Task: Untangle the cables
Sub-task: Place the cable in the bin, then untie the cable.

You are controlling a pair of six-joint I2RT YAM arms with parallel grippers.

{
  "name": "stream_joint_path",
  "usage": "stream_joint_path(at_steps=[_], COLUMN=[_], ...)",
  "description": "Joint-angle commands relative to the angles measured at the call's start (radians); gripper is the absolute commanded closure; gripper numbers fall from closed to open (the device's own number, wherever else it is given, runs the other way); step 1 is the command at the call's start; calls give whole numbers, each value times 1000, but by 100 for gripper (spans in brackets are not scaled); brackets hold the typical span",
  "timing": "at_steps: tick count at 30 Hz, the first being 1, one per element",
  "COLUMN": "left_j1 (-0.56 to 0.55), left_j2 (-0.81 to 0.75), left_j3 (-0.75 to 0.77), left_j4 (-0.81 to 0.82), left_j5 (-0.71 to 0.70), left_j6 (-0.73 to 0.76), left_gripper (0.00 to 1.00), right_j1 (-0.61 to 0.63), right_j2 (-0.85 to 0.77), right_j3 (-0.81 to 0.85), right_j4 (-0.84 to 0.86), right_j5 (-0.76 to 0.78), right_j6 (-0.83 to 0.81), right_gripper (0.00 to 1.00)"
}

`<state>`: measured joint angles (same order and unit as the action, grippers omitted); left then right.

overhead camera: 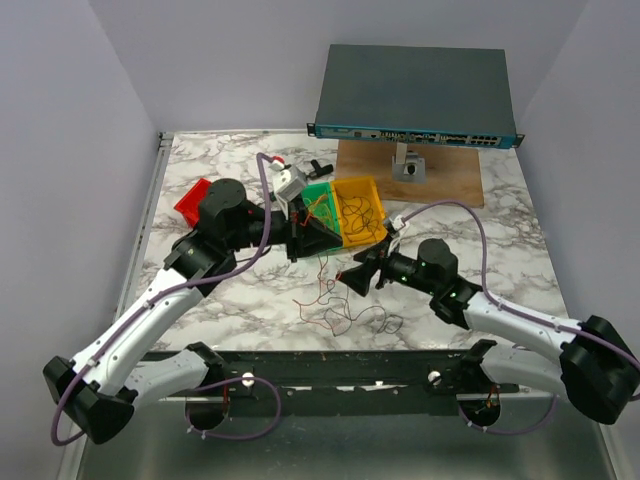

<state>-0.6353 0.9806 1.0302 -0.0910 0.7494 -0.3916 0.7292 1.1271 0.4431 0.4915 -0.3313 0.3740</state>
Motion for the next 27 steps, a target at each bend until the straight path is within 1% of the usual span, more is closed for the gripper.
stream_joint_path(at_steps=[1, 3, 5, 8, 10, 14, 15, 18, 27], left_j1=[-6, -7, -6, -7, -8, -9, -8, -10, -11], left_j2=[69, 81, 97, 125, 144, 168, 172, 185, 195], left_j3=[77, 76, 85, 116, 133, 145, 148, 159, 175], left_j4=[-93, -37, -2, 3, -8, -12, -12, -12, 20], left_j5=[151, 161, 164, 157, 152, 145, 143, 140, 109], left_j6=[19, -10, -29, -31, -26, -23, -24, -30, -52], left_gripper=[100, 100, 100, 100, 100, 100, 100, 100, 100], right_j1=[0, 0, 1, 0, 1, 1, 1, 0, 0], right_j2=[-72, -74, -65, -61, -77, -108, -109, -103, -56], right_j3=[-28, -29, -40, -64, -85, -132, -141, -149, -116], right_j4=[51, 47, 70, 108, 130, 193, 212, 249, 286], right_j5=[-92, -105, -116, -109, -100, -98, -100, -109, -160], right_j6=[-71, -77, -72, -54, -51, -28, -19, 3, 45], right_gripper=[11, 13, 17, 22, 27, 43, 46, 46, 46])
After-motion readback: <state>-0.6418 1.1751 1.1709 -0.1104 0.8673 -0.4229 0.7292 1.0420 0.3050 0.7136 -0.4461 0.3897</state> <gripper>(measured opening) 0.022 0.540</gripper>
